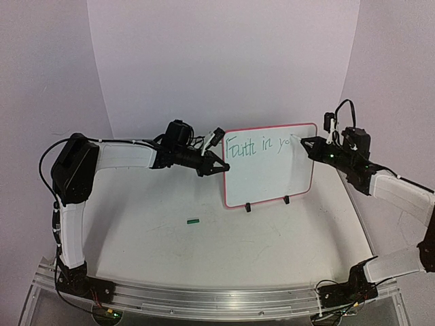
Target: Write a sentence on the whiteboard
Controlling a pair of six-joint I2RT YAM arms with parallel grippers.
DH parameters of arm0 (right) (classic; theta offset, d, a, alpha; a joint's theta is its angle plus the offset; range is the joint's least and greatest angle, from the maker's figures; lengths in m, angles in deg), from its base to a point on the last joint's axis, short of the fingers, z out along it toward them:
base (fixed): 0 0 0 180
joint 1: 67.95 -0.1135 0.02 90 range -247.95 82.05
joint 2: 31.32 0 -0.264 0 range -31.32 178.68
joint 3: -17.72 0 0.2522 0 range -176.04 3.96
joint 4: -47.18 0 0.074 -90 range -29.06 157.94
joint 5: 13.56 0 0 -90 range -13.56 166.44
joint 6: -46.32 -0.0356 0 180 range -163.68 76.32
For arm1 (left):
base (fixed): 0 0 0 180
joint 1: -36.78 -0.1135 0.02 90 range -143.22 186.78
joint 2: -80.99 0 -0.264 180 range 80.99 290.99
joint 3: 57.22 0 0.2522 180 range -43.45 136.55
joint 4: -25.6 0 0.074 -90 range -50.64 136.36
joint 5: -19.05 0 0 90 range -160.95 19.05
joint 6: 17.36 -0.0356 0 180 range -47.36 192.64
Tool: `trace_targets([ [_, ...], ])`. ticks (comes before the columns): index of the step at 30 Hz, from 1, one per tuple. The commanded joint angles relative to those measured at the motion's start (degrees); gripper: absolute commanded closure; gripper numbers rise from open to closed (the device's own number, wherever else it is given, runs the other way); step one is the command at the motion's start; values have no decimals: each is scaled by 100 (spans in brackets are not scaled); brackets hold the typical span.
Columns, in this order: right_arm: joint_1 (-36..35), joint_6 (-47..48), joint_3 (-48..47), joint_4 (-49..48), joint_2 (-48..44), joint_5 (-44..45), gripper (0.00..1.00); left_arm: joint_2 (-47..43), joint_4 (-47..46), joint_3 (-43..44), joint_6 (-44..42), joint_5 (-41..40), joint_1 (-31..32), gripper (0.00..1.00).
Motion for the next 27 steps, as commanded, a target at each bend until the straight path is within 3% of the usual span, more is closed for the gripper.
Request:
trace_targets([
  [1,51,126,-70,0,-73,229,100,320,1292,-98,-105,20,233,100],
  [27,69,193,-179,-43,378,234,100,313,1299,-98,-129,11,239,100],
])
